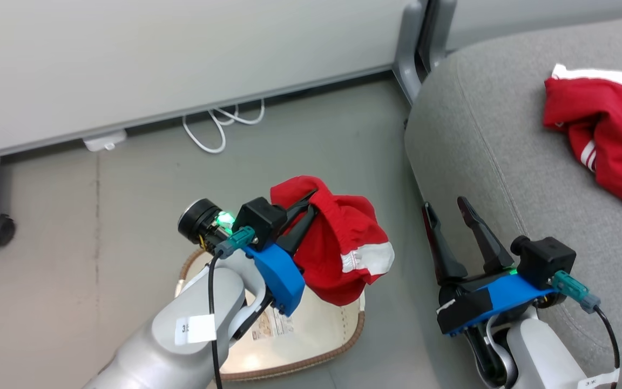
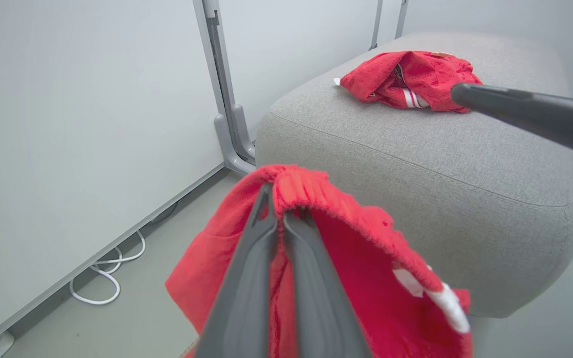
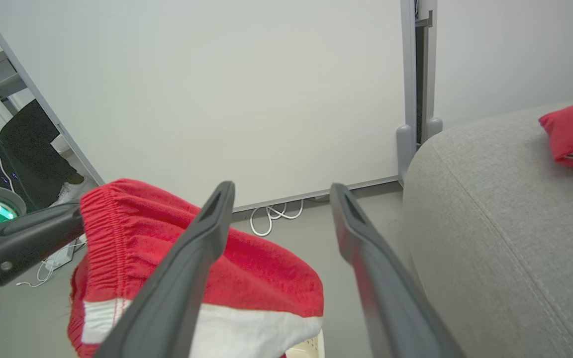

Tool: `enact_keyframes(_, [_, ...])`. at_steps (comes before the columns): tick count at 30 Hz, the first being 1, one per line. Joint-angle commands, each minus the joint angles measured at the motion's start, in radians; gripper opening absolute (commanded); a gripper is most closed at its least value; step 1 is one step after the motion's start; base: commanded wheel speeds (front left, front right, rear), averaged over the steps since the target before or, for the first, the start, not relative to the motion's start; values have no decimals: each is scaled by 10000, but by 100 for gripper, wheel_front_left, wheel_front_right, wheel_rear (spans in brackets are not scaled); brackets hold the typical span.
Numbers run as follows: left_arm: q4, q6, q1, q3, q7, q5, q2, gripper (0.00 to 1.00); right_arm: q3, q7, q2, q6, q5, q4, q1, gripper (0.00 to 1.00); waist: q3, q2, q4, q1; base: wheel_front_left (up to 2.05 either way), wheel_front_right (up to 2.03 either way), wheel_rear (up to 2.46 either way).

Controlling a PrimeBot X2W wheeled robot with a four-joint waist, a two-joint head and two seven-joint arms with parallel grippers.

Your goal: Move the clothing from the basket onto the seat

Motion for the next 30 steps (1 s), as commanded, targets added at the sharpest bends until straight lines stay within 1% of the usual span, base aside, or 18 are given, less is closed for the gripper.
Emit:
enact_keyframes(1, [-44,-15,-177,-77,-50,-80,-45,0,-30,65,-10,1,-77,26,217,100,-506,-1,353,3,0,0,0])
enact_keyframes(8, [54,-16,-975,-498,-51,-627,-153,0,-125,265,-10,1,-127,45,705,100,-1140,-1,563,3,0,0,0])
enact_keyframes(15, [385,-16,-1593,-1009,-28,-1473,-563,0,-227,512,-10,1,-200,-66,1126,100,-1660,-1,708,3,0,0,0])
enact_keyframes(21, [685,-16,-2047,-1434,182,-2256,-860,0,-217,721,-10,1,-278,-301,1306,100,-1808,-1,674,3,0,0,0])
enact_keyframes(30, [1092,-17,-2268,-1904,98,-2982,-930,0,83,976,-8,1,-326,-611,1443,100,-1806,-1,490,3,0,0,0])
